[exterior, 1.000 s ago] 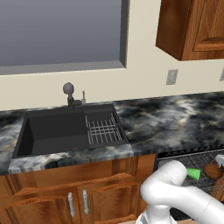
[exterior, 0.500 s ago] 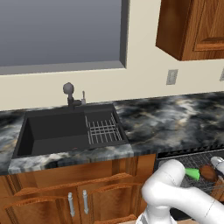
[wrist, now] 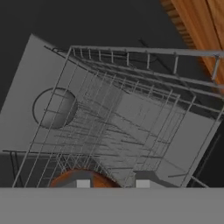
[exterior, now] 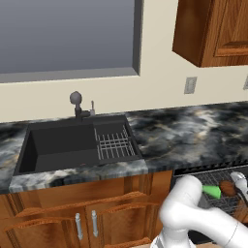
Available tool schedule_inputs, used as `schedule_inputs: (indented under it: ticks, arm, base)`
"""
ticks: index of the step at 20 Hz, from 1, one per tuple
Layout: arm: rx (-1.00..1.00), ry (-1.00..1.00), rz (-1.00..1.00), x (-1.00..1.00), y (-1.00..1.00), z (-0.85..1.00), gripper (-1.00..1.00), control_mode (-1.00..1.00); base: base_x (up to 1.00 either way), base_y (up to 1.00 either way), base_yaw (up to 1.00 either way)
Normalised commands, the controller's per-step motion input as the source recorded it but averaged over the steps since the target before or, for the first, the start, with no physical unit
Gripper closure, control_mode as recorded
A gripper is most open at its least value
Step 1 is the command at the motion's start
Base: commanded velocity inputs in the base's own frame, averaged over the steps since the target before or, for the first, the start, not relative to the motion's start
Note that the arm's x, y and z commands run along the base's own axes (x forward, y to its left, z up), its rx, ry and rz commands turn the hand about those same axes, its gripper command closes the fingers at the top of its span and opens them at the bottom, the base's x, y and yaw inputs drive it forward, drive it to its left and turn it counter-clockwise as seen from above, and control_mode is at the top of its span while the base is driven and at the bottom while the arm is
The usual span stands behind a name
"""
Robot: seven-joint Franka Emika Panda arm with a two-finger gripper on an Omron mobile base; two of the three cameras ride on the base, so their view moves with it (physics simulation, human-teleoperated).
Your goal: Pick up the cup and bowl from the counter, place them in the dishwasher, and close the dishwasher door.
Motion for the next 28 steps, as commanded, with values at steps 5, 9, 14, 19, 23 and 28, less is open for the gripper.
schedule_inputs:
  ticks: [5,9,14,19,23,28]
  arm:
    - [0.00,0.00,0.00,0.07,-0.33,-0.52,1.00,-1.00]
    - [0.00,0.00,0.00,0.11,-0.28,-0.50,1.00,-1.00]
    - [0.00,0.00,0.00,0.04,-0.14,-0.37,1.00,-1.00]
    - [0.00,0.00,0.00,0.00,-0.09,-0.13,-1.00,-1.00]
    - [0.00,-0.05,0.00,-0.17,-0.26,0.00,-1.00,-1.00]
    - [0.00,-0.07,-0.02,-0.18,-0.25,0.09,-1.00,-1.00]
  base:
    - [0.00,0.00,0.00]
    - [0.00,0.00,0.00]
    - [0.00,0.00,0.00]
    - [0.00,0.00,0.00]
    - [0.00,0.00,0.00]
    - [0.00,0.00,0.00]
